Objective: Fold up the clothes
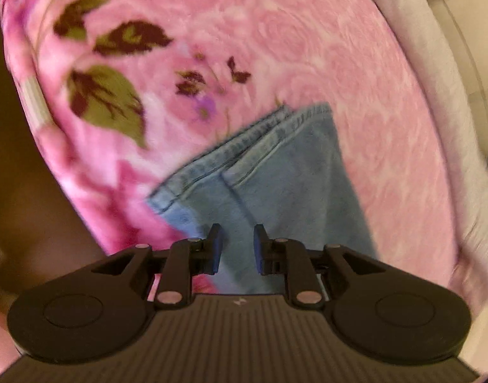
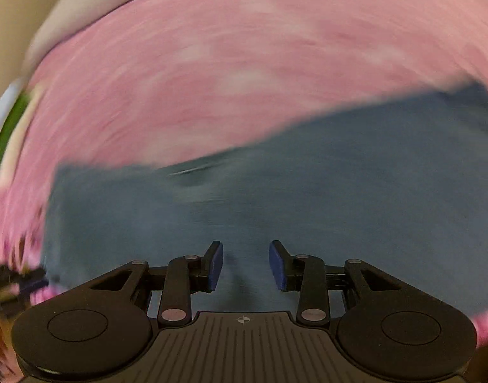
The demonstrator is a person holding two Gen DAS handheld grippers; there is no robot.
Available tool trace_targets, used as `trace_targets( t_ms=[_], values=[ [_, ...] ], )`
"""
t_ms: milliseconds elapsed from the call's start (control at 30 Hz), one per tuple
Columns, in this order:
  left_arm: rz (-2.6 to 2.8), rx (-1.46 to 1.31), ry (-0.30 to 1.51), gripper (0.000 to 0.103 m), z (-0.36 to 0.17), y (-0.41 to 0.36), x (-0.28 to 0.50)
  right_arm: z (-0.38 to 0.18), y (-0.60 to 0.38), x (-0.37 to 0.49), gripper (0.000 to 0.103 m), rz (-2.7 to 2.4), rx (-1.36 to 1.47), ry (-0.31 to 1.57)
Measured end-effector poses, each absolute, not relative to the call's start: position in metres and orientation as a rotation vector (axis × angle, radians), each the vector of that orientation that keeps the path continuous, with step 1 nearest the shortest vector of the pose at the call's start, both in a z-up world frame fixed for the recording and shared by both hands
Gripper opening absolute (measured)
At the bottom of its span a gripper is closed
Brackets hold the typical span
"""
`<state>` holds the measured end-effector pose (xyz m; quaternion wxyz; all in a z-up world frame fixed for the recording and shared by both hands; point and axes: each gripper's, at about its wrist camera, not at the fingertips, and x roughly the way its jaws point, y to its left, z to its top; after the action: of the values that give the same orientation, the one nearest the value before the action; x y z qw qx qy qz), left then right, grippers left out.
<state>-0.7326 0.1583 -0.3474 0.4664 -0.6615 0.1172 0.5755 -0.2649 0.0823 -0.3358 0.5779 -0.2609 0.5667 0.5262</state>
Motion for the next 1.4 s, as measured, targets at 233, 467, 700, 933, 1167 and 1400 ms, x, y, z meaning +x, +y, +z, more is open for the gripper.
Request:
trace_targets(
  t_ms=[233, 467, 700, 933, 1167, 1400],
  values=[
    [1.537, -1.629, 0.116, 0.022, -0.365, 0.167, -0.733, -0.345, 0.041, -0.165, 0.036, 0.943, -0.388, 1.406],
    [1.560, -1.371, 0.089, 0.002, -0.319, 0.154, -0.728, -0.351, 0.035, -0.140, 0.036, 0.947, -0.413, 1.371],
    [1.598, -1.226, 0.406, 0.005, -0.347, 0.130, -0.736, -0.363, 0.034, -0.137, 0.036, 0.978, -0.456, 1.375],
    [1.617, -1.073, 0.556, 0.012, -0.339, 0.131, -0.720, -0.368, 0.038, -0.151, 0.036, 1.027, -0.579, 1.303],
    [1.570, -0.942, 0.718, 0.011, -0.297, 0.136, -0.688, -0.351, 0.036, -0.146, 0.036, 1.019, -0.569, 1.235],
    [1.175, -0.782, 0.770, 0.012, -0.298, 0.167, -0.564, -0.346, 0.041, -0.127, 0.036, 1.045, -0.596, 1.139]
  ],
)
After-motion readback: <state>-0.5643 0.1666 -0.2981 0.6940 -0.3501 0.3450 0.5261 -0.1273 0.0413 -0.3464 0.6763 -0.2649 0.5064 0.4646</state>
